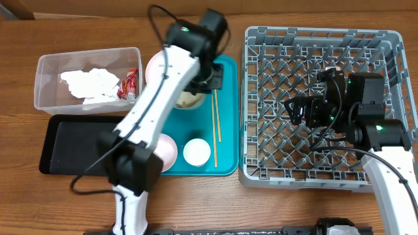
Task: Sort waste into correct bins and load items into the dishwasher
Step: 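Tip the rice bowl over the black tray to dump the rice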
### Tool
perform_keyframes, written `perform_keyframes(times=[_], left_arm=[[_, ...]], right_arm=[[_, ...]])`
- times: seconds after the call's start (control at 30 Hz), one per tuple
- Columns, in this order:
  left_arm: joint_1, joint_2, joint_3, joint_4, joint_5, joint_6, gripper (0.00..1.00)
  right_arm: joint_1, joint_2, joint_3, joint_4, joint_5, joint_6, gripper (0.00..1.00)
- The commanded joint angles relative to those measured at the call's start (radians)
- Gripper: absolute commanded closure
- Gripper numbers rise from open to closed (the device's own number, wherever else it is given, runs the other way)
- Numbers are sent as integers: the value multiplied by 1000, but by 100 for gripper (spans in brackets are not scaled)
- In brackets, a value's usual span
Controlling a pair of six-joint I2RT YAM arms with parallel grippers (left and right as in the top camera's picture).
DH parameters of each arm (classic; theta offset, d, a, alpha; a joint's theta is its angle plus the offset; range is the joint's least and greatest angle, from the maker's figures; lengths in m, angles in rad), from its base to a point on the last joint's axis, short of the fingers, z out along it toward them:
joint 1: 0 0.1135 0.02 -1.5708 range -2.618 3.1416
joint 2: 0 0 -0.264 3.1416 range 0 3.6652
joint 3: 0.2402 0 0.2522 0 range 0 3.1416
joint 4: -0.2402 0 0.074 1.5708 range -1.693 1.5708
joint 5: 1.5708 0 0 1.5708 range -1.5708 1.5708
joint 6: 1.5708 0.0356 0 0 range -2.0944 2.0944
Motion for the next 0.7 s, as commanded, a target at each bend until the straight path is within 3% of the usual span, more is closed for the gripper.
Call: perform_keyframes(times=[0.0, 0.13, 0.3, 0.5, 0.67], left_arm=[[142, -117, 22, -78, 78, 97, 96], [271, -241, -29, -112, 115, 155, 95], [426, -381, -232, -42, 269, 270, 96], [670, -548, -597, 158, 546, 384, 96], [924, -573, -1004, 444, 844, 448, 96]], right_arm=[[-6, -3, 21, 6, -5, 3, 0], [-6, -3, 21, 6, -6, 3, 0], [-6, -3, 21, 6, -30, 3, 0], [-6, -3, 21, 6, -43, 3, 0], [-6, -3, 21, 4, -58, 3, 0]])
